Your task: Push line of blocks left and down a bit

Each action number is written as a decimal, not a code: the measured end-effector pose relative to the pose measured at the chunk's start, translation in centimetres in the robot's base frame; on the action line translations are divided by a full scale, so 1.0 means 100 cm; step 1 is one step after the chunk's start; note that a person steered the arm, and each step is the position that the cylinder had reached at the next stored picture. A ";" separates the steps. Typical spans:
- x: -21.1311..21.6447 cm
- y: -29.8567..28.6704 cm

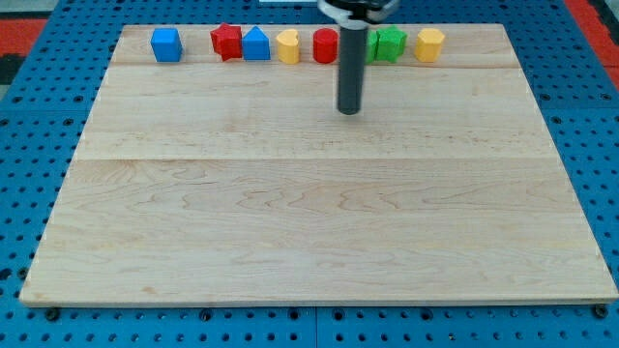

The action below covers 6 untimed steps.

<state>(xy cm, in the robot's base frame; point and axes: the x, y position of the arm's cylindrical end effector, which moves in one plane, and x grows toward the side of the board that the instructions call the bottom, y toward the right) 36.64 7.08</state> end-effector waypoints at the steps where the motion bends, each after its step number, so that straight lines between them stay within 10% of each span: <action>1: -0.005 0.070; 4: -0.145 0.126; 6: -0.171 0.015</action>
